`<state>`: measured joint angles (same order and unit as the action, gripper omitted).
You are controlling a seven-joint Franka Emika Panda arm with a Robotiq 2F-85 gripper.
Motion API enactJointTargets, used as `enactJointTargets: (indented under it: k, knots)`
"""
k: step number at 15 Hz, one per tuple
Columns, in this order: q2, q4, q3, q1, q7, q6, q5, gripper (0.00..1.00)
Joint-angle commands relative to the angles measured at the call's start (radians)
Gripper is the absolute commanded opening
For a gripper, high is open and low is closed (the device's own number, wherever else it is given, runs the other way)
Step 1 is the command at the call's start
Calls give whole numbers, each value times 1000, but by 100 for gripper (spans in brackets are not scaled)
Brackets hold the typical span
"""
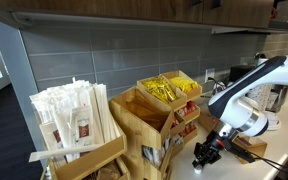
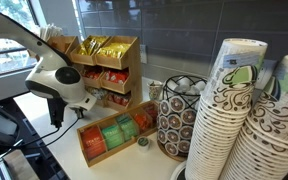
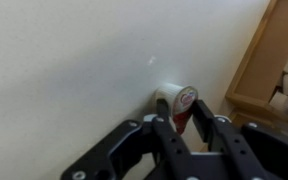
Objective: Pick Up the coffee pod on the left and put it on the second wooden stand from the left
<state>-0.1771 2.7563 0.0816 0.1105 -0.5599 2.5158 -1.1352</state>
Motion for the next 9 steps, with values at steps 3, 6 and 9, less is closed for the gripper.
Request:
enactJointTargets:
  k: [3,6,9]
  knots:
    - [11,-6,-23,-33,-98,-15,-104,3]
    - [10,-7,-26,-41,-137,-28,-148,0]
    - [6,-8,-27,-50,-187,-49,-199,0]
